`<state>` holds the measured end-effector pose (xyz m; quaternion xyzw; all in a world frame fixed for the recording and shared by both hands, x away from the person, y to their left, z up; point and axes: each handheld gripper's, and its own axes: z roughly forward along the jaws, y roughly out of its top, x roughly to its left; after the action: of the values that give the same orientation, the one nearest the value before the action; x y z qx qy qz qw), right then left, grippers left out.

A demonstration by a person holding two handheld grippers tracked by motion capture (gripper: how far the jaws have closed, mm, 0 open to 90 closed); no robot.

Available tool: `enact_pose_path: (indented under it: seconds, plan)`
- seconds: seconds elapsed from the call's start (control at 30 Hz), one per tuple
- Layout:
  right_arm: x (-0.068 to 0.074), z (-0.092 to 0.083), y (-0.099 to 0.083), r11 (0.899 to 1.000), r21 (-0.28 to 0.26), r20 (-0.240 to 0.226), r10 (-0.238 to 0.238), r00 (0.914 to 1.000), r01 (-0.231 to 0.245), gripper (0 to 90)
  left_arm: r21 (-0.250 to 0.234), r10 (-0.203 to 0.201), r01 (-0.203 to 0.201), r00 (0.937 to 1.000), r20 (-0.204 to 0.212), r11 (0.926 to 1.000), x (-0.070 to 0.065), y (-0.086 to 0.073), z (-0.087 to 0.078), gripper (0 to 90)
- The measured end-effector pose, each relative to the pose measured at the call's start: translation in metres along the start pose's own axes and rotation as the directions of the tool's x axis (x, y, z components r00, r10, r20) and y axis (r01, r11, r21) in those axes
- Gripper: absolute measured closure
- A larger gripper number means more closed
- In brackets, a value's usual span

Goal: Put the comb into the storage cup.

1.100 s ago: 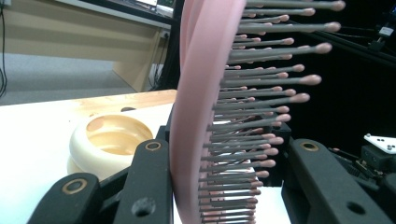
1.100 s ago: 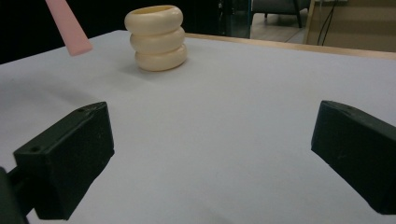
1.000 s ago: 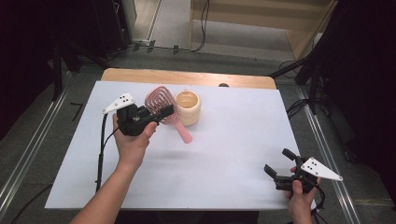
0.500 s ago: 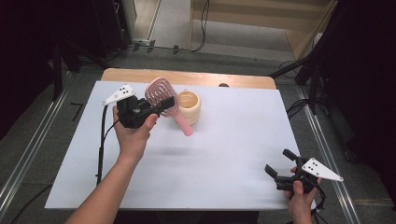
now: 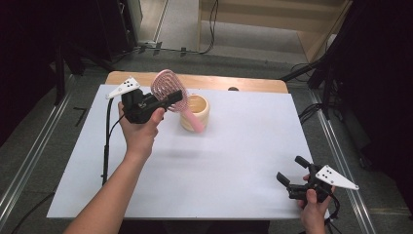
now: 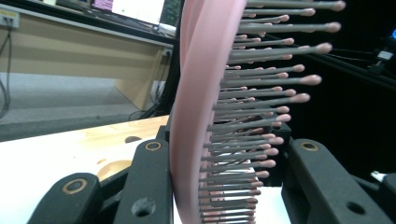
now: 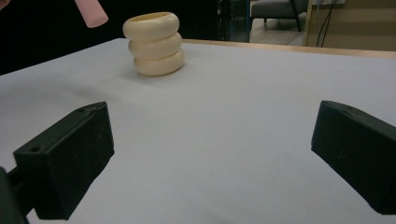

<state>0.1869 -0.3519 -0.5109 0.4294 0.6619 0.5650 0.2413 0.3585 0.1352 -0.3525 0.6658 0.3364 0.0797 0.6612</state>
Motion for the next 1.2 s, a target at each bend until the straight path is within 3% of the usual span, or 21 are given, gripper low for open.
enact_pose_path:
  seconds: [0.63,0.93,1.2]
  plan:
    - [0.001,0.001,-0.001,1.000,0.003,-0.011,-0.006,0.9999,0.006,0.0,-0.033,-0.017,0.016,0.9994,-0.029,0.9993,0.020,0.020,0.011,64.5]
    - [0.001,0.001,-0.001,1.000,0.004,-0.012,-0.008,0.9999,0.008,0.0,-0.052,-0.028,0.026,0.9991,-0.033,0.9983,0.027,0.023,0.015,64.5]
    - [0.001,0.001,-0.001,1.000,0.001,-0.017,-0.008,0.9998,0.008,0.0,-0.062,-0.040,0.037,0.9973,-0.061,0.9974,0.034,0.022,0.019,64.5]
